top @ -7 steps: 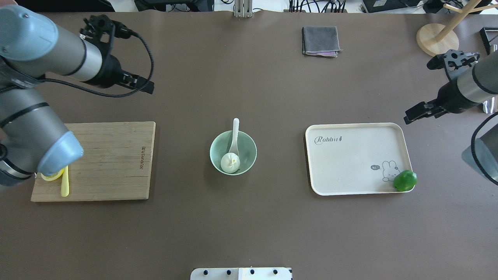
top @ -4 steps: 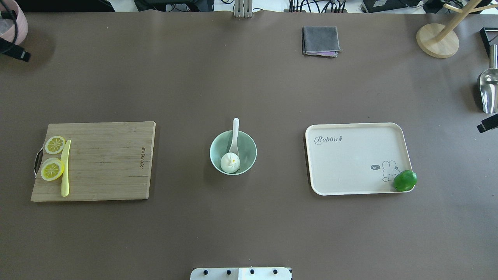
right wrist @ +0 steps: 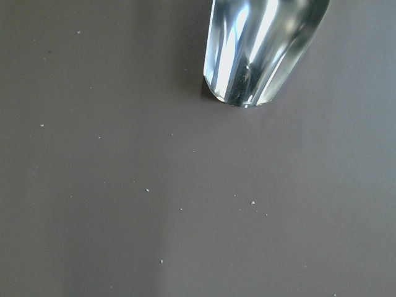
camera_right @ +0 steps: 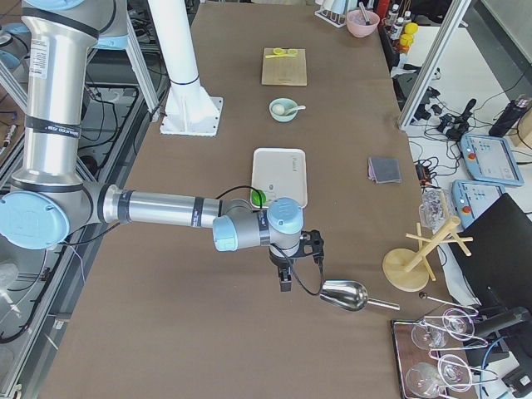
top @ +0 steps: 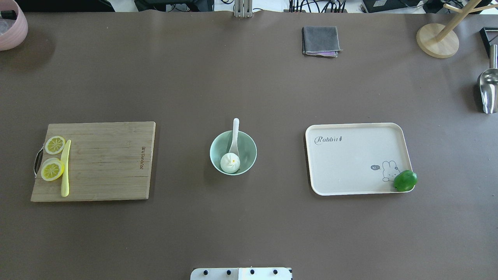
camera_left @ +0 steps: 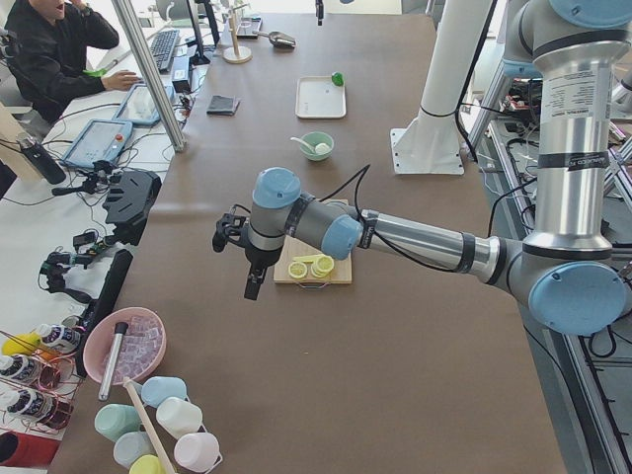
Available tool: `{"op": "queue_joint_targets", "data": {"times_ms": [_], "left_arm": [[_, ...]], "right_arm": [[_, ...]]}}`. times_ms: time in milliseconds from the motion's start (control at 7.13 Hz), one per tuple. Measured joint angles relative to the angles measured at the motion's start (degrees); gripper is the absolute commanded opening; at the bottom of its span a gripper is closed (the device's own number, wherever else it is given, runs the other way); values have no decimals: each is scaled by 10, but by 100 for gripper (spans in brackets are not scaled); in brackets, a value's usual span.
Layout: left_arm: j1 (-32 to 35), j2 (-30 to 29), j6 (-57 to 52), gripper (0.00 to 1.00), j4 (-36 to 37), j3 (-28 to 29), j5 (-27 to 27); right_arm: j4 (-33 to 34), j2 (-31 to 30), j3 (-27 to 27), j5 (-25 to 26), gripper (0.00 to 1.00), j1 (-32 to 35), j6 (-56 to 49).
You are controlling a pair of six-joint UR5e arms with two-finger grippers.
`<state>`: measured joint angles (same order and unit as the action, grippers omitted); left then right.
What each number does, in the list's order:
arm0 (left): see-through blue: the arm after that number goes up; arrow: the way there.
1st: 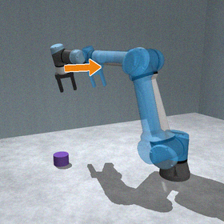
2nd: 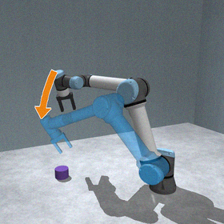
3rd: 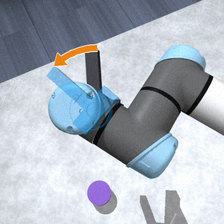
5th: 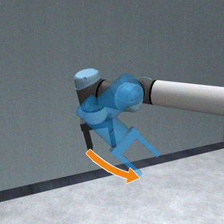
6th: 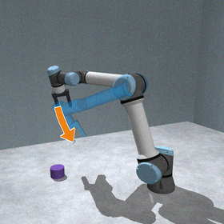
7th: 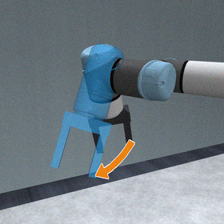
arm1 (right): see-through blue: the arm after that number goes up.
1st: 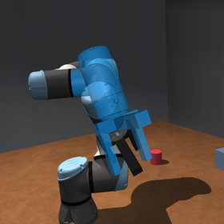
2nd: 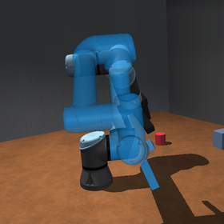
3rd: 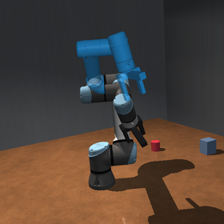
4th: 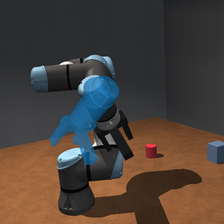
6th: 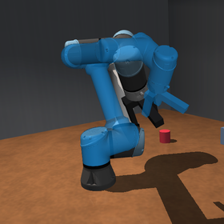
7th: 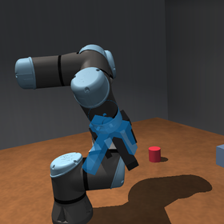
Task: Put spoon and bun in bowl
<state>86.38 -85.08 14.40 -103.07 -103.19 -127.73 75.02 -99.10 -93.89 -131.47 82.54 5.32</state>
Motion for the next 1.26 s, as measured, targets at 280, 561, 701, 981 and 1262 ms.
{"op": "queue_joint_targets", "data": {"times_ms": [280, 561, 701, 981, 1262], "left_arm": [[26, 13, 4, 98, 4, 2, -37], [33, 14, 5, 98, 9, 6, -47], [33, 15, 5, 98, 10, 15, -48], [33, 15, 5, 98, 11, 25, -48], [33, 15, 5, 98, 11, 26, -48]], "right_arm": [[28, 2, -19, -10, 100, 17, 4], [135, 13, -77, -15, 100, 21, 5], [159, 15, -88, -23, 100, 22, 5], [171, 14, -87, -36, 100, 22, 5], [173, 11, -86, -38, 100, 22, 5]]}}
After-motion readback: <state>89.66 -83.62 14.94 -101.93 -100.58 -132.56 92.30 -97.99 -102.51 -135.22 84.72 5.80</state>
